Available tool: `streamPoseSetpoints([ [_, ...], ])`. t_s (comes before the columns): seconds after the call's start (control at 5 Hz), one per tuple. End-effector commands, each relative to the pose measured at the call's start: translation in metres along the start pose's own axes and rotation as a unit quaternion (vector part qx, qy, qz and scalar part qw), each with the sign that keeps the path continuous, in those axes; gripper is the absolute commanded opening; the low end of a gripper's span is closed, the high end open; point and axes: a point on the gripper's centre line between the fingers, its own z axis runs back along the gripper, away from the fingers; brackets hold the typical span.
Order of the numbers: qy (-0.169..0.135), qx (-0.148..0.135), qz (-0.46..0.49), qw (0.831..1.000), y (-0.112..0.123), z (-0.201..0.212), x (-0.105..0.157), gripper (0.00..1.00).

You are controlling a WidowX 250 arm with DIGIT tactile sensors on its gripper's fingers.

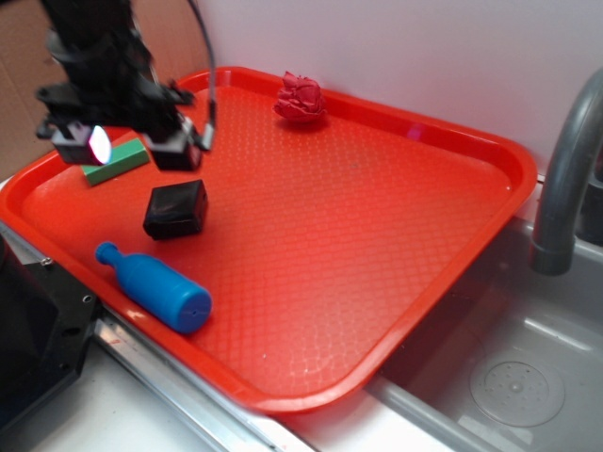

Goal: Grab the black box.

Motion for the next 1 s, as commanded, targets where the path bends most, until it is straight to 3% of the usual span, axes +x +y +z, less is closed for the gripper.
streamPoseSetpoints([
  [0.0,0.001,-0.028,-0.052,0.998,-0.031,-0.028,0.003,1.0],
  [0.2,0.025,-0.033,-0.05,0.998,-0.028,-0.034,0.0,1.0],
  [0.4,0.068,-0.04,-0.056,0.995,-0.021,-0.037,-0.003,0.37],
  [0.6,0.073,-0.075,-0.07,0.992,-0.013,-0.023,0.001,0.0],
  [0.8,0.032,-0.18,-0.114,0.976,-0.002,0.02,0.019,0.0],
])
